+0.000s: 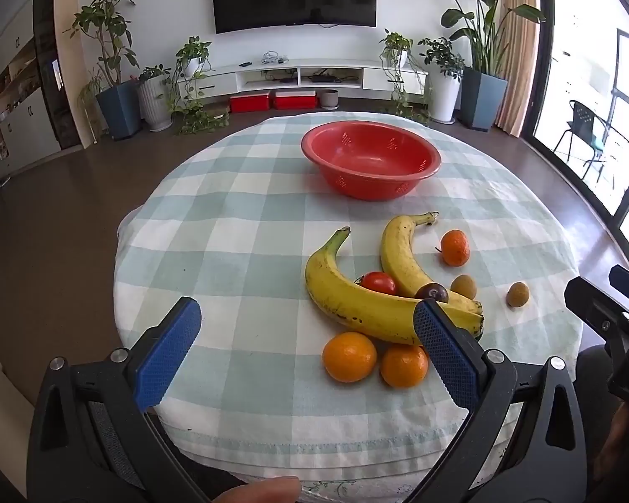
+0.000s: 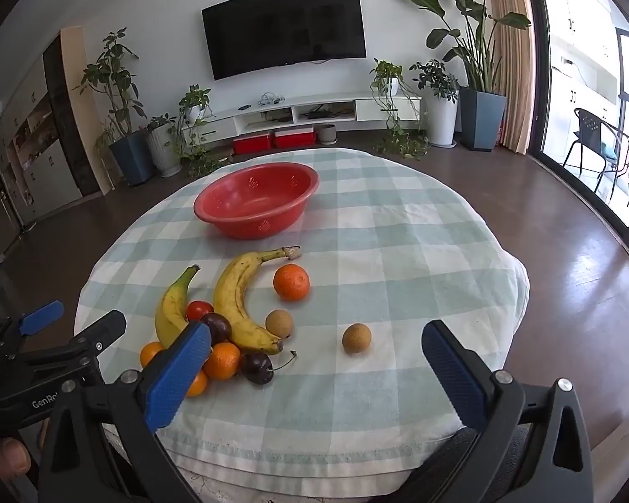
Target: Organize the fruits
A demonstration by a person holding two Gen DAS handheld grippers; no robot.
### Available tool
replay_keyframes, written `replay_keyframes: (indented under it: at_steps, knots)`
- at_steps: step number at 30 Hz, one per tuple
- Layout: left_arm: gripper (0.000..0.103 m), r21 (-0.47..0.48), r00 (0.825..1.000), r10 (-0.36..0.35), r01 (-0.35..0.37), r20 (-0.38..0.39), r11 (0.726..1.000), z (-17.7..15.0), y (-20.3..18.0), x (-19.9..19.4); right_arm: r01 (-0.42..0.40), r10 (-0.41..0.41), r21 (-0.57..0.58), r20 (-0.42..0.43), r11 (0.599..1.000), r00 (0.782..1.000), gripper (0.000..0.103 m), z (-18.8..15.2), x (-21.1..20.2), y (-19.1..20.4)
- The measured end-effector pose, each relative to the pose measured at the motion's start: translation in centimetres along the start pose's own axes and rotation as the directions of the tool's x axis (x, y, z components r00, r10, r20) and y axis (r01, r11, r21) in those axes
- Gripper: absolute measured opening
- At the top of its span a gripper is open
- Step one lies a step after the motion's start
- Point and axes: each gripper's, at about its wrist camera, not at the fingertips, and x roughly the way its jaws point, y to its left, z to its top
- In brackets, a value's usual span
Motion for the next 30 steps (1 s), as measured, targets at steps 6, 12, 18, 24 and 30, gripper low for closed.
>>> replay_keyframes:
  at_steps: [6, 12, 18, 24, 30]
  knots:
    - [0.103, -0.001, 1.000, 0.007, -0.007, 0.004, 1.000, -0.06, -0.09, 0.04, 0.006, -0.006, -0.003, -0.003, 1.000, 1.000, 0.103, -0.08, 0.19, 0.21]
    - [0.103, -0.007, 1.000, 0.012, -0.011, 0.003, 1.000, -0.04, -0.03, 0.09, 0.008, -0.008, -0.006, -0.006, 1.000, 1.000, 0.103, -0.05, 0.09, 0.30]
    - [0.103, -0.009, 1.000, 0.010, -0.010, 0.004, 1.000, -0.08, 0.04, 0.08, 0.009, -0.009, -0.009, -0.008, 1.000, 1.000, 0.103, -0.11, 0.11, 0.42]
    - [0.103, -0.010, 1.000, 0.009, -0.009, 0.004, 1.000, -0.20, 0.12, 0.11, 0.010, -0.010, -0.011, -0.007, 1.000, 1.000, 0.103, -0.16, 0.10, 0.51]
    - [0.103, -0.009, 1.000, 0.009, -0.009, 0.005, 1.000, -0.22, 0.12, 0.11, 0.010, -0.010, -0.012, -0.008, 1.000, 1.000, 0.103, -0.17, 0.10, 0.56]
